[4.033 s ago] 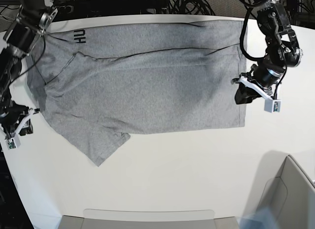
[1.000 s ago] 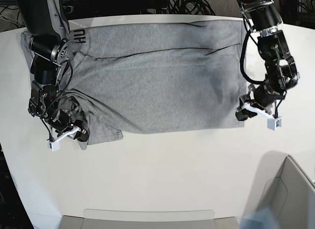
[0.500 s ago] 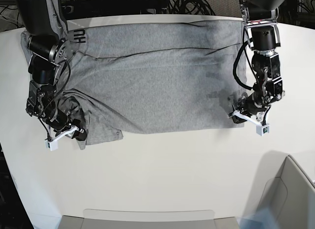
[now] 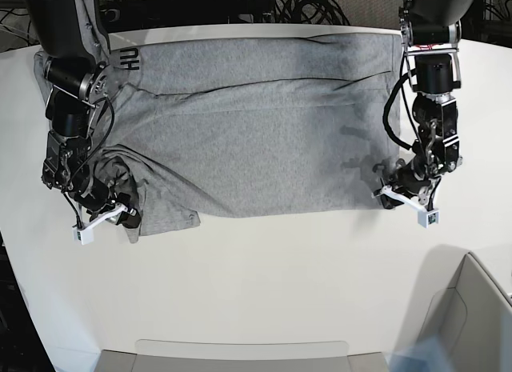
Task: Fold the T-shirt properly
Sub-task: 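Lift the hem with both grippers and fold it toward the collar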
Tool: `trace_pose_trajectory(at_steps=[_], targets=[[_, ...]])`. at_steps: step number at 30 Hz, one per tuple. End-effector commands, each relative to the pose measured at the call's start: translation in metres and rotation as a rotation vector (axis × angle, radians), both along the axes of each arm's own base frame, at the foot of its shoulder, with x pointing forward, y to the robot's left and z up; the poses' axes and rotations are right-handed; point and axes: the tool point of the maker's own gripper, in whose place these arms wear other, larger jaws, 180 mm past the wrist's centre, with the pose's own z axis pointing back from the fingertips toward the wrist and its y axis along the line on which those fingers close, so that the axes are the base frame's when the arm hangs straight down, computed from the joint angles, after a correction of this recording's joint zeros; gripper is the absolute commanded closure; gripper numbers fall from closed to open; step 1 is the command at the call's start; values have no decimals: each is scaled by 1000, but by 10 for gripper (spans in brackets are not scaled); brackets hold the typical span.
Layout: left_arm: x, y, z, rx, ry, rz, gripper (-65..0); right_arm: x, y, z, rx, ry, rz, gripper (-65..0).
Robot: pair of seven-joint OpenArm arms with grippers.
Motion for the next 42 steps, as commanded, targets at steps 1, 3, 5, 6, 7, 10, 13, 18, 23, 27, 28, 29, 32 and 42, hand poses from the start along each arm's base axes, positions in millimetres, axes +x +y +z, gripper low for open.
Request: trace_pose_trajectory(at_steps=[1,3,5,6,7,10,13,18,23,27,28,29,32,42], targets=[[-3,-4,-3,0,38,-24,-254,-1,-8,0,-46,37,14,-223],[-4,-7,-5,5,45,-34,-207,0,-8,0,-48,37,16,-212],[-5,-7,-6,2,49,-33,-114,0,-6,-1,-79,45,41,-163],[-7,-7,-8,1,56,-32,-60,-1,-5,-2,-101,53,60,-131],[-9,-6,-12,-2,69,-28,-7,-2,-3,-4,-124,62,78,-89],[-17,-4,-24,-16,100,-23,0,2,-1,-2,-143,60,94,0],[-15,-17,-20,-37,70,-114,0,3,-2,0,-146,55,95,0],[-12,-20,-11,-57,24,-190,0,20,-13,27,-186,-14,89,0],[2,-2,20,-62,-75,-140,0,40,-16,60,-237,-100,100,0],[5,0,27,-52,-93,-143,0,52,-7,74,-285,-123,154,0],[5,1,27,-51,-94,-141,0,56,-6,80,-289,-134,158,0],[5,1,28,-50,-96,-141,0,59,-4,84,-290,-147,160,0],[6,1,29,-52,-98,-141,0,72,-1,102,-284,-218,144,0],[11,-9,71,17,-170,-219,0,87,-3,130,-291,-279,133,0]])
